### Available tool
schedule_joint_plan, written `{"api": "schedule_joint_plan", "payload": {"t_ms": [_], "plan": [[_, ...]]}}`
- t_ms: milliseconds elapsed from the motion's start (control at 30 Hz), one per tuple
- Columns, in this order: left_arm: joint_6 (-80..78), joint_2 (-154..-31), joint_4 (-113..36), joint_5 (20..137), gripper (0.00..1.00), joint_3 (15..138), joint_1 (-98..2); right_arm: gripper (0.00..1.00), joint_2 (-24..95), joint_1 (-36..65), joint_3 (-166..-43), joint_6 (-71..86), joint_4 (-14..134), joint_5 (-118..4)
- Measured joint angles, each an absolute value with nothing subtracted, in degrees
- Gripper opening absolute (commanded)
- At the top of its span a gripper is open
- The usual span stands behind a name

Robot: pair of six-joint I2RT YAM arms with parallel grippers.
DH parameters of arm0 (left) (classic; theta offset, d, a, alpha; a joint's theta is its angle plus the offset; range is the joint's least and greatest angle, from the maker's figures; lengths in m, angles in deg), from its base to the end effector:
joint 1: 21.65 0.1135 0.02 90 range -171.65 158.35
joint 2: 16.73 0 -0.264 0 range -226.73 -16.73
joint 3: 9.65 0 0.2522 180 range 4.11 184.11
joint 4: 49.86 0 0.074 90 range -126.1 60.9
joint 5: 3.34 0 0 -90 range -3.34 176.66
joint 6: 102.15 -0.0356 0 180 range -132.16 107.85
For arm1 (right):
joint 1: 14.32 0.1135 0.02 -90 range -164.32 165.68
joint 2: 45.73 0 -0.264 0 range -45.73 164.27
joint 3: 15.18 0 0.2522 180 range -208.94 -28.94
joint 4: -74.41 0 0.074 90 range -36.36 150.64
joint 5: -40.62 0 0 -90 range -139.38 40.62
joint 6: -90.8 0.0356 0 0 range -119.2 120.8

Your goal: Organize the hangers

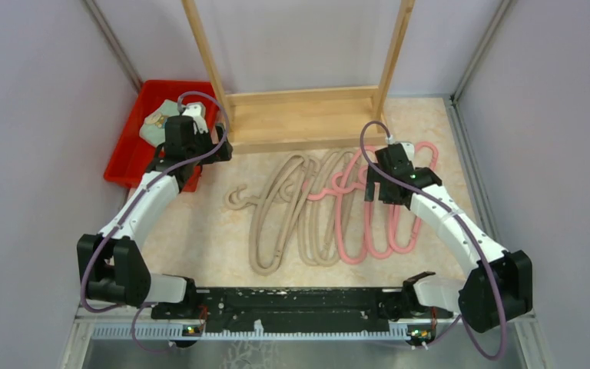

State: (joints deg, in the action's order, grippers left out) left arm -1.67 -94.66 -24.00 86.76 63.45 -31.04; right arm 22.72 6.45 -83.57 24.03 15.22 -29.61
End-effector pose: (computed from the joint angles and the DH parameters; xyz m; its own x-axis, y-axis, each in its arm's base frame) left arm 0.3062 -0.0506 0.2945 -0.5246 -0.0976 -0.8458 0.0674 0.9855 -0.1555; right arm 0.2195 0.0704 0.2664 -0.8063 0.0912 -0.5845 0.1589 0.9851 -0.0655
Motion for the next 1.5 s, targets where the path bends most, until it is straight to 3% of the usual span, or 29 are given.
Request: {"api": "schedule_joint_plan", "payload": {"t_ms": [133, 400, 567, 867, 1067, 1400, 1433, 1500], "plan": [[-1.7, -94.7, -24.0, 87.2, 1.00, 63.4, -31.1, 0.84, 23.7, 6.5, -83.6, 24.1, 15.2, -28.9], [-1.7, -94.7, -24.0, 87.4, 1.00, 63.4, -31.1, 0.73, 30.9, 6.5, -83.6, 25.6, 16.6, -26.2], [-1.9, -94.7, -24.1, 87.8, 1.00, 63.3, -31.1, 0.56, 36.5, 6.5, -83.6, 26.5, 18.2, -24.8], [-3.0, -94.6, -24.0, 89.1, 1.00, 61.4, -31.1, 0.54, 42.6, 5.9, -83.6, 27.0, 21.0, -22.9], [-3.4, -94.2, -24.1, 89.8, 1.00, 61.2, -31.0, 0.41, 43.2, 2.1, -83.2, 26.4, 23.6, -23.6], [-4.2, -94.1, -24.1, 90.6, 1.00, 61.2, -31.1, 0.40, 46.1, -1.0, -81.1, 25.5, 27.1, -27.1], [-4.3, -94.1, -24.1, 90.6, 1.00, 61.2, -31.1, 0.38, 46.3, -1.0, -81.1, 25.4, 27.2, -27.1], [-4.3, -94.1, -24.1, 90.6, 1.00, 61.2, -31.1, 0.18, 46.3, -1.0, -81.1, 25.3, 27.3, -27.0]]}}
